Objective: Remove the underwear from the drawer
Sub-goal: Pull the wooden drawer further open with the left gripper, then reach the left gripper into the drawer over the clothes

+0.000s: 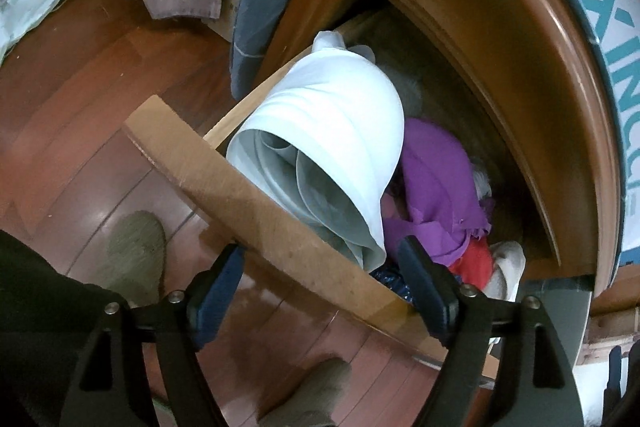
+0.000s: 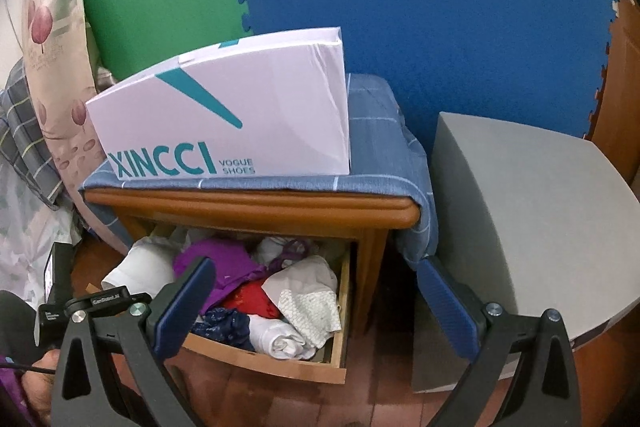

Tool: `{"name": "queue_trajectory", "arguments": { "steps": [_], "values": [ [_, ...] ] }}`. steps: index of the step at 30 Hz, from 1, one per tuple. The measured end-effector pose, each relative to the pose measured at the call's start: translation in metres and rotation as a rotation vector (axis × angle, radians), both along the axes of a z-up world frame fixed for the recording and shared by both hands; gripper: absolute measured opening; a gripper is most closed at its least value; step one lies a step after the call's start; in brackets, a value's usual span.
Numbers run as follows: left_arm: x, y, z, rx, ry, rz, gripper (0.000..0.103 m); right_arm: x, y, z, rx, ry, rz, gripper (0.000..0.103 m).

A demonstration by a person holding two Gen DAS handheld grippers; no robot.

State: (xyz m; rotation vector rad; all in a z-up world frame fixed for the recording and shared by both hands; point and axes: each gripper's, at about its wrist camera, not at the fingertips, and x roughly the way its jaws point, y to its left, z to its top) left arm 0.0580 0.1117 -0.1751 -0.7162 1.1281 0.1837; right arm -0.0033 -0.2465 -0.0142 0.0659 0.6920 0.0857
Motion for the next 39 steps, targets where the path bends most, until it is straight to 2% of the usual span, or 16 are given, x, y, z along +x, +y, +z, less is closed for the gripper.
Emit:
{"name": "queue_trajectory", "arguments": {
  "steps": [6,8,10,12,16,19,21,23,24,26,30,32,34,36,37,39],
  "values": [
    [0.002,0.008,-0.002,-0.008,0.037,-0.023,0.08,0.0,-0.003,-0.002,-0.01,0.017,-0.001,0.103],
    [0.006,0.007,0.003,0.013,0.049,-0.037,0.077,0.001,-0.005,-0.003,-0.002,0.022,-0.01,0.103],
    [0.003,0.0,0.021,0.081,0.031,-0.058,0.072,0.001,-0.008,-0.003,0.01,0.029,-0.015,0.103],
    [0.002,-0.006,0.04,0.181,0.01,-0.106,0.067,0.001,-0.009,-0.003,0.012,0.028,-0.017,0.103],
    [0.003,-0.018,0.068,0.3,-0.017,-0.219,0.064,0.0,-0.009,-0.002,0.024,0.025,-0.009,0.103],
    [-0.002,-0.038,0.097,0.457,-0.128,-0.343,0.068,-0.001,-0.009,-0.001,0.031,0.019,-0.004,0.103],
    [0.0,-0.053,0.113,0.525,-0.185,-0.425,0.083,-0.002,-0.01,-0.001,0.031,0.016,-0.006,0.103],
    [0.008,-0.068,0.127,0.579,-0.243,-0.53,0.092,-0.002,-0.011,0.0,0.041,0.016,-0.009,0.103],
    [0.017,-0.079,0.131,0.62,-0.257,-0.599,0.102,-0.002,-0.013,0.0,0.051,0.016,-0.011,0.103],
    [0.029,-0.096,0.128,0.666,-0.241,-0.718,0.103,-0.003,-0.016,0.001,0.069,0.015,-0.013,0.103],
    [0.061,-0.138,0.098,0.728,-0.166,-1.024,0.103,-0.002,-0.02,0.002,0.09,0.014,-0.018,0.103],
    [0.066,-0.156,0.084,0.703,-0.141,-1.139,0.102,-0.001,-0.023,0.002,0.108,0.02,-0.019,0.103],
    [0.075,-0.17,0.069,0.667,-0.102,-1.208,0.097,0.0,-0.027,0.002,0.128,0.022,-0.022,0.103],
    [0.081,-0.182,0.055,0.687,-0.078,-1.229,0.077,0.001,-0.032,0.002,0.145,0.024,-0.032,0.103],
    [0.086,-0.184,0.047,0.646,-0.045,-1.24,0.071,0.001,-0.036,0.002,0.164,0.026,-0.038,0.103],
    [0.094,-0.184,0.033,0.534,0.019,-1.262,0.045,0.002,-0.041,0.001,0.192,0.032,-0.045,0.103]
  ]
}}
